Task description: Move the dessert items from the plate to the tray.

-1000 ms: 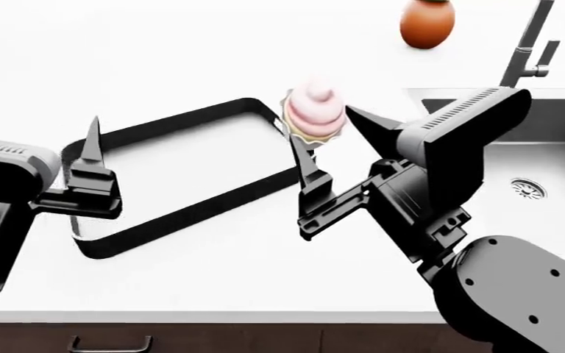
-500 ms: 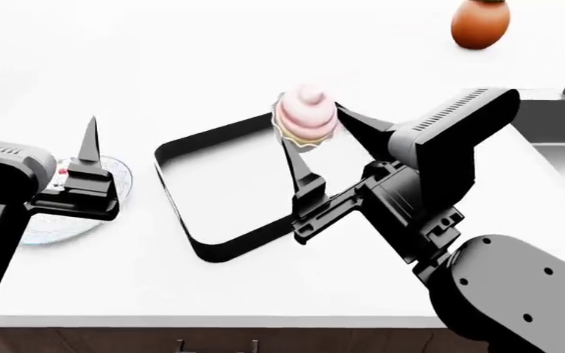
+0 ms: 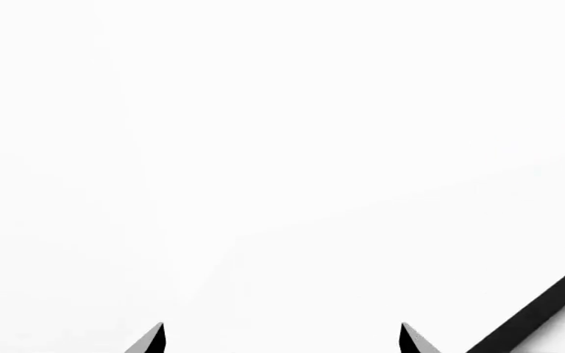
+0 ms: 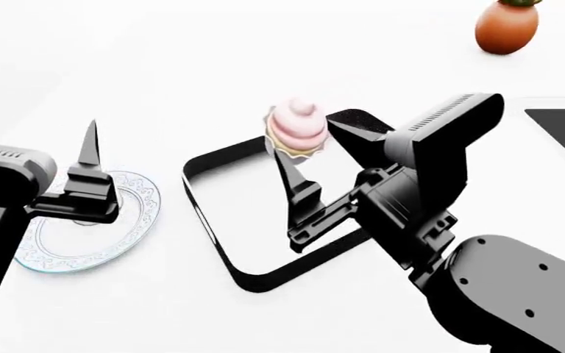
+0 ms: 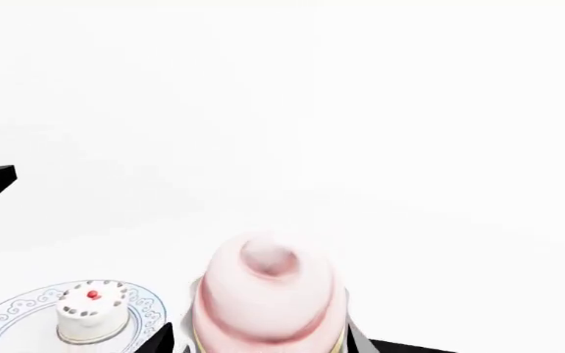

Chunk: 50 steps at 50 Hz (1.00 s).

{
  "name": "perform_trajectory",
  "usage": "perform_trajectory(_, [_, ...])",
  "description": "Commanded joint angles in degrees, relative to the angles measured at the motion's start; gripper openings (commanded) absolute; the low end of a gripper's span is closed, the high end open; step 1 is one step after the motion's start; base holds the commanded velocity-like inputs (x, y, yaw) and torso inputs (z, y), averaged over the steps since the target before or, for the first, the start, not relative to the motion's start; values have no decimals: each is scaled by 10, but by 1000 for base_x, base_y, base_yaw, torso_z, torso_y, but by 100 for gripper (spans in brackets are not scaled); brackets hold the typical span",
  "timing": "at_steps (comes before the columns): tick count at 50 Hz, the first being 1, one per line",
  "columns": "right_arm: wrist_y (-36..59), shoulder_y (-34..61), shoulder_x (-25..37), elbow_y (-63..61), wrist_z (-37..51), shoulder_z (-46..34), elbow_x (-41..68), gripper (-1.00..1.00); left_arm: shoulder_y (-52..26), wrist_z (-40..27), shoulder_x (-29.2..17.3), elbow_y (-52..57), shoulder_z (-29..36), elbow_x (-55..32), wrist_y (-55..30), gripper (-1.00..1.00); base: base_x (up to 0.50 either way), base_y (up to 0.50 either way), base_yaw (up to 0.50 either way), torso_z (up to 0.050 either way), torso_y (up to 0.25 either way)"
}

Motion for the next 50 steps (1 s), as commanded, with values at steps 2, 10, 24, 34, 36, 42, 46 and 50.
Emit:
perform_trajectory(2, [34, 24, -9, 23, 22, 22, 56, -100, -4, -7, -8, -1, 0, -12, -1, 100, 0, 0, 0, 0, 0])
perform_trajectory(10, [38, 46, -10, 34, 20, 13, 36, -100, -19, -12, -10, -6, 12, -18, -6, 100, 354, 1, 0, 0, 0])
perform_trajectory(24, [90, 93, -4, 44, 48, 17, 94, -100, -46, -27, -26, -20, 22, -68, -39, 100, 36, 0, 0, 1, 1])
perform_trajectory(34, [107, 162, -22, 126, 11, -6, 70, -100, -216, 47, -45, -237, 73, -167, -102, 100, 0, 0, 0, 0, 0])
perform_trajectory(36, [104, 169, -28, 141, 3, -11, 63, -100, -258, 85, -49, -286, 112, -140, -107, 100, 0, 0, 0, 0, 0])
perform_trajectory(42, [92, 179, -47, 180, -2, 4, 76, -100, -391, 200, -37, -431, 265, -7, -84, 100, 0, 0, 0, 0, 0])
perform_trajectory(46, [95, 183, -50, 192, 1, 11, 87, -100, -449, 252, -13, -508, 352, 66, -59, 100, 0, 0, 0, 0, 0])
perform_trajectory(50, [102, 189, -50, 195, 1, 9, 92, -100, -488, 288, 11, -576, 413, 120, -36, 100, 0, 0, 0, 0, 3])
